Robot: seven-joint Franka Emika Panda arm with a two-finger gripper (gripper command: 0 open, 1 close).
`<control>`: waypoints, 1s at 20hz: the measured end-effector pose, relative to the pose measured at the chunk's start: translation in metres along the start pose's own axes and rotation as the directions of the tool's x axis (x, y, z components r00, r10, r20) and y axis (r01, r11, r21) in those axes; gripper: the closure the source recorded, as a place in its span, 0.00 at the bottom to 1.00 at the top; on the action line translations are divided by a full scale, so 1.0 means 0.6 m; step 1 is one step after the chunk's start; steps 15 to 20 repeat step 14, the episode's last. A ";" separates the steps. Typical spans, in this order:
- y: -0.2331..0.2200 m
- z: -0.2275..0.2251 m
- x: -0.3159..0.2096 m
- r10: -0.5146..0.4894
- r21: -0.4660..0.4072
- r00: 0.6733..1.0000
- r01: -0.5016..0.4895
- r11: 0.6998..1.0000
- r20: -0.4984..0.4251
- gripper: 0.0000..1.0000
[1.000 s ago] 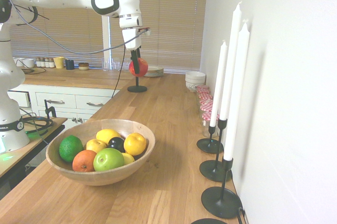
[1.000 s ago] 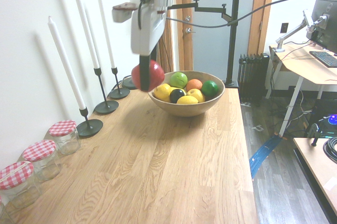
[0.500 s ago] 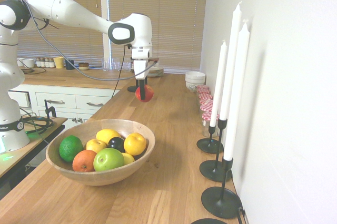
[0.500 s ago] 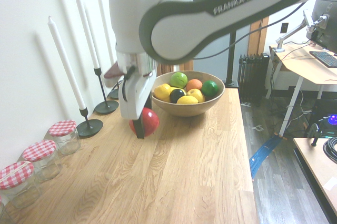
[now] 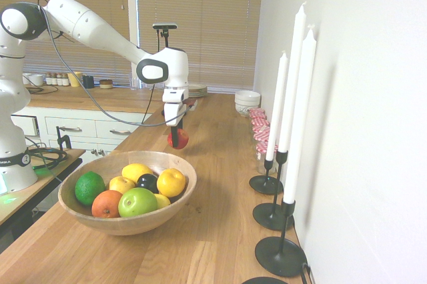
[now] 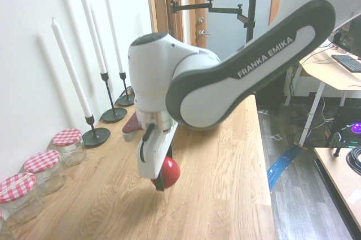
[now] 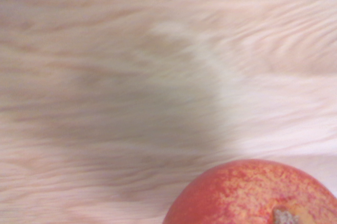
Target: Take apple out of the basket
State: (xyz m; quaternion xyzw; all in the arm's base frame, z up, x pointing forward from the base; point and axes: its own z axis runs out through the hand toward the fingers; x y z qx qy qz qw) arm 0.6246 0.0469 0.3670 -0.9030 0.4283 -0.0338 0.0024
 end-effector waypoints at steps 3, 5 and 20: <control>0.007 0.021 -0.027 0.019 0.014 1.000 -0.019 1.000 0.004 0.00; 0.018 0.025 -0.039 0.031 0.022 1.000 -0.031 0.999 0.001 0.00; 0.060 0.018 -0.068 0.050 0.033 0.999 -0.050 0.998 0.001 0.00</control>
